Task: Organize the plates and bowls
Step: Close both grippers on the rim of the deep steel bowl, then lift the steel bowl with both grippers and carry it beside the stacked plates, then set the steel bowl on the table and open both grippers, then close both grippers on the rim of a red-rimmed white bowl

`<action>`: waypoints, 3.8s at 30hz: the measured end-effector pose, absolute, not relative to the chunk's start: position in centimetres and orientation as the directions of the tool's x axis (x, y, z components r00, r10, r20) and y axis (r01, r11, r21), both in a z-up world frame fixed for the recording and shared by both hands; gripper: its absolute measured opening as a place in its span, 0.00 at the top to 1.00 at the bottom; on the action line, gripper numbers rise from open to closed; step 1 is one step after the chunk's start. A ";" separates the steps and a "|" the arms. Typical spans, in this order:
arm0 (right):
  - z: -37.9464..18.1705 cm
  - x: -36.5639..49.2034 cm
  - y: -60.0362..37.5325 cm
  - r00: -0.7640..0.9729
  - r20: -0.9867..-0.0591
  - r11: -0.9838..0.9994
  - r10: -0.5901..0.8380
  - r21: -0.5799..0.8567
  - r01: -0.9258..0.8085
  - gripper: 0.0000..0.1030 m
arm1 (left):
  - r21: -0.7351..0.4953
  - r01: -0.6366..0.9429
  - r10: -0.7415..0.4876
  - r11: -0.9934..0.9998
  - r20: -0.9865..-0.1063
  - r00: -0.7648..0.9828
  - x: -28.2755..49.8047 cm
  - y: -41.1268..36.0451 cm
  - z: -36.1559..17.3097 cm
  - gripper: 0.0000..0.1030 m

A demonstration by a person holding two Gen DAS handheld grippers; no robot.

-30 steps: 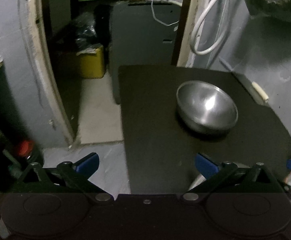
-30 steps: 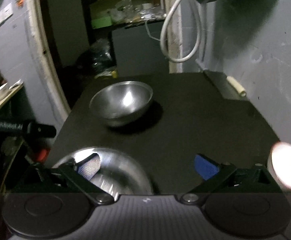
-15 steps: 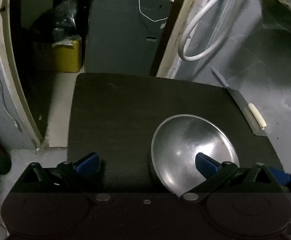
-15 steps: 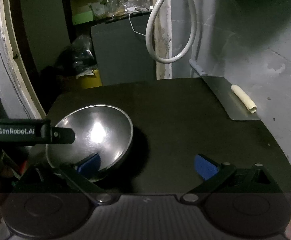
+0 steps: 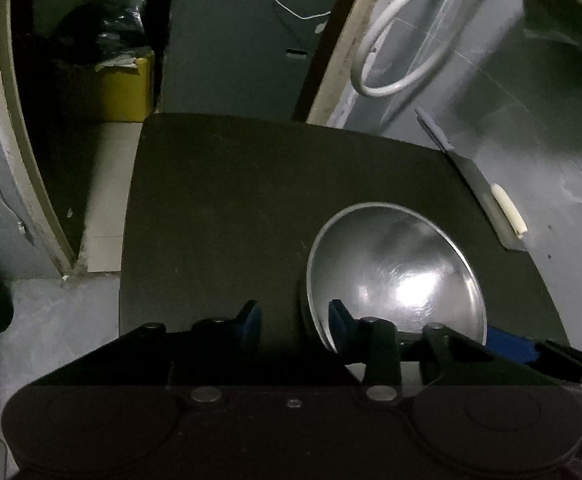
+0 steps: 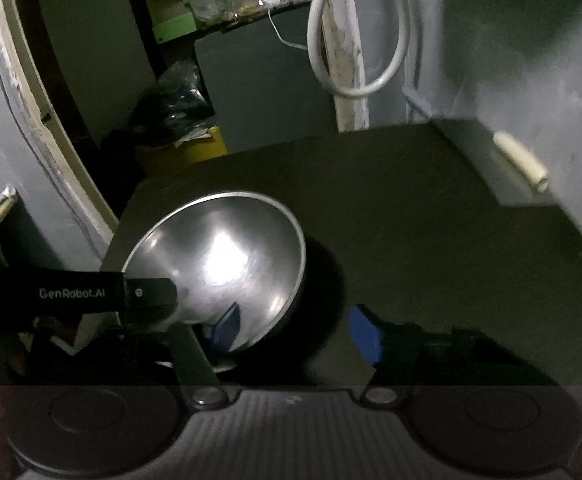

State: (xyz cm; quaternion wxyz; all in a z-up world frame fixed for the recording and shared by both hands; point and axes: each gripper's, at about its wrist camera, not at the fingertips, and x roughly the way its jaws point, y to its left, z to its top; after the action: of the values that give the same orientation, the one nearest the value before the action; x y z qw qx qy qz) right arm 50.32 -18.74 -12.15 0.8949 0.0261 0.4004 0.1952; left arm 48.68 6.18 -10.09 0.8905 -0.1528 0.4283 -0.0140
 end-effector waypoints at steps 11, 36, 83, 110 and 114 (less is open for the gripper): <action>-11.0 48.1 -20.5 0.585 -0.669 0.885 0.458 0.283 -0.370 0.74 | -0.309 -0.039 -0.203 0.950 -0.710 0.674 45.3 4.3 -7.9 0.87; -7.2 27.7 -33.9 0.428 -0.714 0.769 0.554 0.242 -0.591 0.74 | -0.269 0.144 -0.304 0.952 -0.792 0.530 24.1 -8.0 -5.1 0.81; -9.4 26.5 -39.0 0.441 -0.700 0.815 0.562 0.376 -0.440 0.00 | -0.038 -0.040 -0.012 0.998 -0.862 0.506 23.6 -9.8 -3.4 0.03; -11.7 32.9 -40.1 0.682 -0.658 0.945 0.318 0.280 -0.169 0.00 | -0.027 0.113 -0.090 0.993 -0.796 0.599 37.8 -18.5 -7.3 0.11; -12.0 33.8 -39.5 0.670 -0.655 0.934 0.348 0.300 -0.193 0.09 | -0.071 0.099 -0.115 0.993 -0.812 0.573 37.7 -18.0 -7.8 0.29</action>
State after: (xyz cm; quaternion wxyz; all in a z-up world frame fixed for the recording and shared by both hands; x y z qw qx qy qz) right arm 33.82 -39.48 -12.04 0.9081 0.1029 0.3776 0.1491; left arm 37.67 -17.99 -7.79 0.8867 -0.0087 0.4584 -0.0601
